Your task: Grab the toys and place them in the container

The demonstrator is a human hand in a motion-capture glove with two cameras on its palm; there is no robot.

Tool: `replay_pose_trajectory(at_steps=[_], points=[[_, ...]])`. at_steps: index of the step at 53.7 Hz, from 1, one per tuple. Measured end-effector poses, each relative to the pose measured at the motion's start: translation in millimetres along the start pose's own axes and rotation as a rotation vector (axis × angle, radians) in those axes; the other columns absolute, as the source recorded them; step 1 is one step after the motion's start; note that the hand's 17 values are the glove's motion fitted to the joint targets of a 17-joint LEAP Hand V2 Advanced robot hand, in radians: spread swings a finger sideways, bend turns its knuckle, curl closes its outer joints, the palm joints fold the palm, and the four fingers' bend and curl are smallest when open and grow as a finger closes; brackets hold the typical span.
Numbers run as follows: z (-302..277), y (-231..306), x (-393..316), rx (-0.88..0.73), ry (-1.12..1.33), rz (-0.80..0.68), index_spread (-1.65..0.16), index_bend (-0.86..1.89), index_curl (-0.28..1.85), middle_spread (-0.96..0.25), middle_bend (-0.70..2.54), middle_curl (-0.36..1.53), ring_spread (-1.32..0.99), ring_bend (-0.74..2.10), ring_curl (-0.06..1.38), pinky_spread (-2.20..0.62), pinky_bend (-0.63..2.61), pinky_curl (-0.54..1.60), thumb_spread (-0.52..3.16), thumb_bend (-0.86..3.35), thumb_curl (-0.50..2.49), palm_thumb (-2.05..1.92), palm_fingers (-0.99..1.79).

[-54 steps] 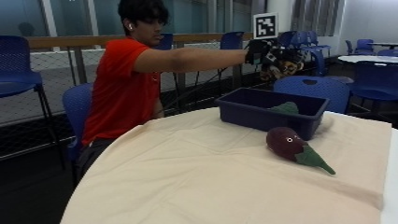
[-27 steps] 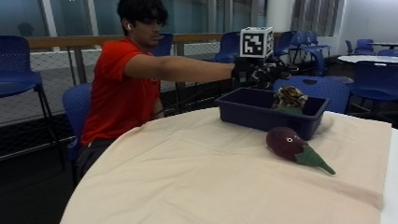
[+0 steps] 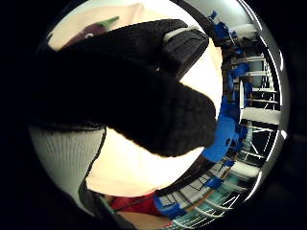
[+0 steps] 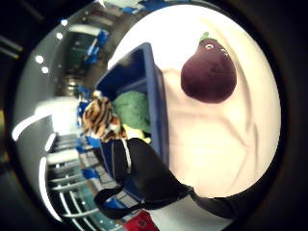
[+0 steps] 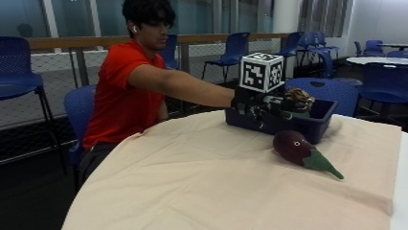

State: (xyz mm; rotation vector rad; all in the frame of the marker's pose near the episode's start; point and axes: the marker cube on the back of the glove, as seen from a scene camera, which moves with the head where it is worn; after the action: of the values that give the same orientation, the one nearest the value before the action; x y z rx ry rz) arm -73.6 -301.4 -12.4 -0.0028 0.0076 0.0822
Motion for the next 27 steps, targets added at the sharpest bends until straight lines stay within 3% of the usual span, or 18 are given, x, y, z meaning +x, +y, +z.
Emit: replay_pose_trajectory(at_steps=[27], points=[[55, -67, -3, -0.048, 0.07, 0.03, -0.34, 0.15, 0.23, -0.05, 0.11, 0.2, 0.06, 0.14, 0.18, 0.15, 1.29, 0.35, 0.98, -0.08, 0.19, -0.1, -0.24]])
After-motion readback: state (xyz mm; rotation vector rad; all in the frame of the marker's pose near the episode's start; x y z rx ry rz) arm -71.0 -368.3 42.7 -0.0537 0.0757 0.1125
